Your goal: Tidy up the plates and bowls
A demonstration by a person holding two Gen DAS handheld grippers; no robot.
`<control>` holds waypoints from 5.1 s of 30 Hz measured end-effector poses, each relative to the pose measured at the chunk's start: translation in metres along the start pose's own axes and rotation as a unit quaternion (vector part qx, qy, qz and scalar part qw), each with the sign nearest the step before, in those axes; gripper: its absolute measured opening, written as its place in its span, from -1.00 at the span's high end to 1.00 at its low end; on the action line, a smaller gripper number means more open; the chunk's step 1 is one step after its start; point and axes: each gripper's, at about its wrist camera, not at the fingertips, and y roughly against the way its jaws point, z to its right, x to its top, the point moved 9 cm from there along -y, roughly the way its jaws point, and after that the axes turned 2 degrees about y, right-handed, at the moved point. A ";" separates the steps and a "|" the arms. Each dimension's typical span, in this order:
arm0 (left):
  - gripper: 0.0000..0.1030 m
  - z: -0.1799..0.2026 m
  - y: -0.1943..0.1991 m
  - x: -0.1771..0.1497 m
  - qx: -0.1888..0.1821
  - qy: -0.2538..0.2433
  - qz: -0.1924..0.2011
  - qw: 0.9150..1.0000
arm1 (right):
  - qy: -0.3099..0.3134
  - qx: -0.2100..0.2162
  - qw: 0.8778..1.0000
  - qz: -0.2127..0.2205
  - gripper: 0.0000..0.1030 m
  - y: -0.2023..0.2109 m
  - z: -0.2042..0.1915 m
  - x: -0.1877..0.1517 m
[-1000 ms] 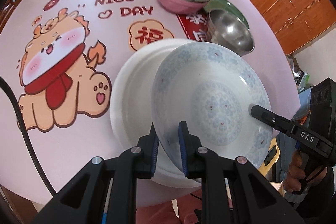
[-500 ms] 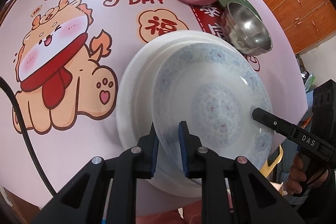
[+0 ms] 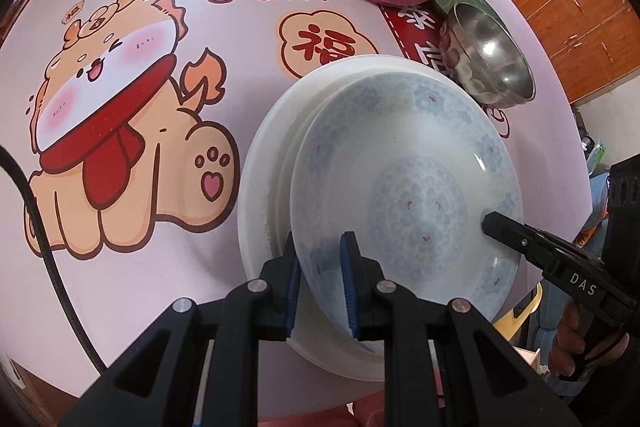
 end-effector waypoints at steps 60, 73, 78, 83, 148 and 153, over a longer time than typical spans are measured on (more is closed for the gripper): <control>-0.31 0.090 0.121 0.076 0.026 -0.034 0.178 0.983 | 0.037 -0.056 0.996 0.059 -0.10 0.117 0.045 0.062; -0.35 0.122 0.112 0.134 0.031 -0.006 0.184 0.982 | 0.061 -0.048 0.995 0.061 -0.10 0.124 0.085 0.118; -0.36 0.132 0.108 0.160 0.043 -0.005 0.183 0.982 | 0.069 -0.043 0.994 0.076 -0.10 0.123 0.098 0.141; -0.37 0.141 0.104 0.188 0.056 -0.013 0.184 0.981 | 0.064 -0.026 0.994 0.080 -0.10 0.116 0.111 0.163; 0.42 0.187 -0.107 0.328 0.067 -0.131 -0.074 0.986 | -0.070 0.127 0.989 0.024 0.63 0.015 0.160 0.209; 0.43 0.188 -0.112 0.329 0.066 -0.130 -0.074 0.986 | -0.067 0.128 0.989 0.025 0.65 0.013 0.159 0.210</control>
